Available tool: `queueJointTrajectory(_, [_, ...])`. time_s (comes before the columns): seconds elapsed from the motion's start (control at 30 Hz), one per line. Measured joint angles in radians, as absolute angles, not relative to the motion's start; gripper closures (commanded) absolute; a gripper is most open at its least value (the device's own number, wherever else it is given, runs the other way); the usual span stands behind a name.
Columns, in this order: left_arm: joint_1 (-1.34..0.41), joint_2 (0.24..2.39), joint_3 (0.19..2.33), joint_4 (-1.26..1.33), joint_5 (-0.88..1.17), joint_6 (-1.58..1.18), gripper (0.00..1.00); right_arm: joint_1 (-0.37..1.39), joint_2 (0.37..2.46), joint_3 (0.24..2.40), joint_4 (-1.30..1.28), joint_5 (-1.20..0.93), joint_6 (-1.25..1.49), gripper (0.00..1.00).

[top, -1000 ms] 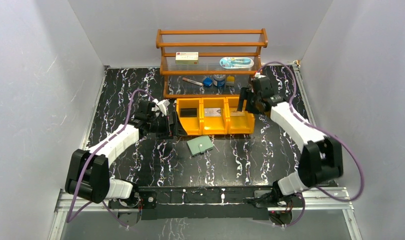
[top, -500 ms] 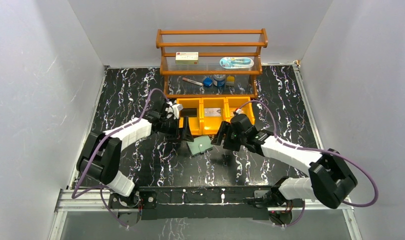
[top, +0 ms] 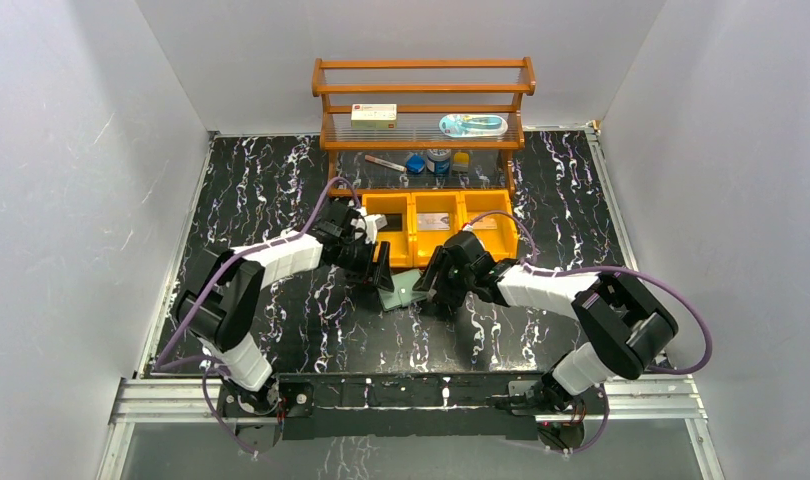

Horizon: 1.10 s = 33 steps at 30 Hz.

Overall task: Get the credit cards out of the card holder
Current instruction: Open the card holder at the center of the board.

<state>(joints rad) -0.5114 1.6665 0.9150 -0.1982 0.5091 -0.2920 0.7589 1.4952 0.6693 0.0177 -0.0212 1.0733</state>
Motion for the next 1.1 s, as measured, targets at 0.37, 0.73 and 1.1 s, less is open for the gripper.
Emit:
queueJointTrajectory(0.37, [-0.630, 1.627, 0.823, -0.179, 0.558, -0.330, 0.53, 0.760, 1.481, 0.670, -0.003, 0.008, 1.039, 0.32])
queueJointTrajectory(0.73, [-0.704, 1.500, 0.771, -0.159, 0.466, -0.391, 0.22, 0.760, 1.428, 0.675, -0.096, 0.064, 0.976, 0.24])
queueJointTrajectory(1.1, [-0.705, 1.531, 0.910, -0.133, 0.231, -0.344, 0.17, 0.760, 1.293, 0.659, -0.140, 0.163, 0.993, 0.20])
